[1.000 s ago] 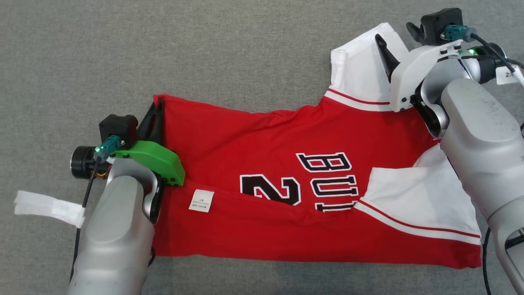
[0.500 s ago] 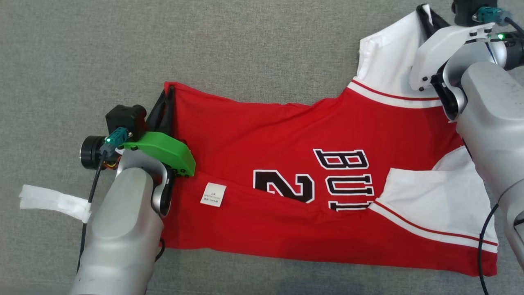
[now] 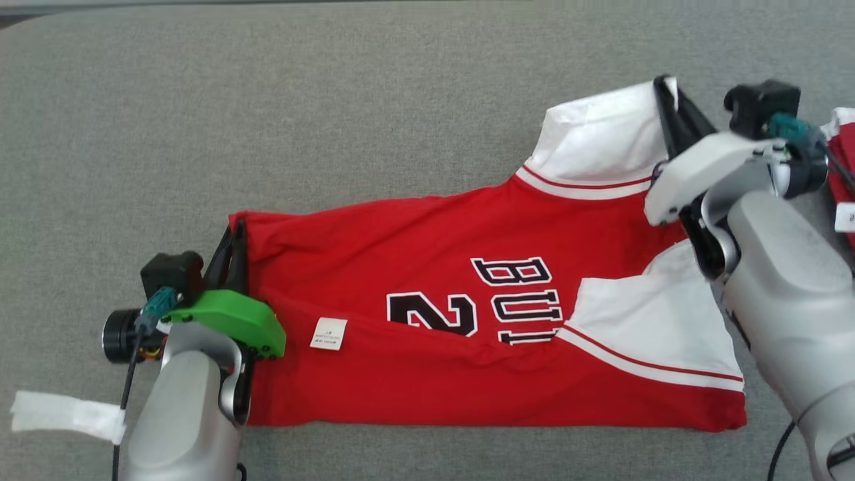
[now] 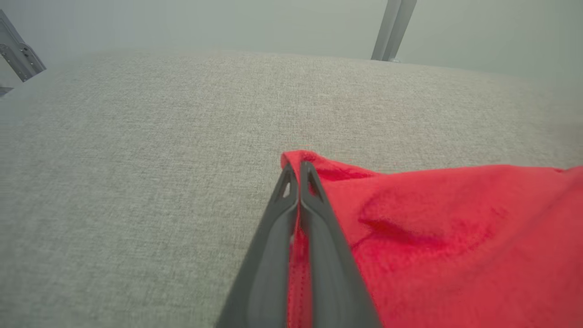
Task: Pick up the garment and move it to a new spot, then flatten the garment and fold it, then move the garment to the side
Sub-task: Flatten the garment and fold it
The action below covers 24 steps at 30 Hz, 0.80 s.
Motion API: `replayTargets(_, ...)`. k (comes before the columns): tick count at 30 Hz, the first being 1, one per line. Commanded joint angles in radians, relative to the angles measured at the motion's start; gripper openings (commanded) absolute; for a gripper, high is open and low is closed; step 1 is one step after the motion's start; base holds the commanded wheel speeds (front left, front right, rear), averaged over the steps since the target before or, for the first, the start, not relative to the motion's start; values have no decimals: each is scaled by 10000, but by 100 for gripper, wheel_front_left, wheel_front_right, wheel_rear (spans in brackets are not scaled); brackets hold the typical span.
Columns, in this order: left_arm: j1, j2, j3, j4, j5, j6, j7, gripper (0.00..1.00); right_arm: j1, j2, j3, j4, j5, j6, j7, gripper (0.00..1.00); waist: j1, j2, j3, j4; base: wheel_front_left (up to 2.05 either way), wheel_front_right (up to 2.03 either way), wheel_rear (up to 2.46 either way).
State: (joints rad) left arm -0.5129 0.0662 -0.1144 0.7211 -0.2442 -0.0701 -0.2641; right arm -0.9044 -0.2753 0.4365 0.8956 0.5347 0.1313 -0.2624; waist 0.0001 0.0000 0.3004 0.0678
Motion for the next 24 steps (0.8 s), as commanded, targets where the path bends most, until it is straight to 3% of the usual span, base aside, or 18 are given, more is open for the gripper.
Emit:
replayTargets(1, 458, 89, 166, -81, 97, -53, 2, 0, 773, -155, -52, -495, 197, -14, -25, 0, -1, 0, -1007, -763, 0, 0, 0)
replayTargets(11, 2469, 36, 1146, -459, 232, -112, 3, 0, 4779, -377, -454, -3161, 935, -12, -25, 0, -1, 0, -1916, -1459, 0, 0, 0)
replayTargets(24, 3703, -14, 2026, -522, 523, -160, 3, 0, 7185, 302, -699, -3815, 1241, -12, -26, 0, -1, 0, -2261, -1894, 0, 0, 0)
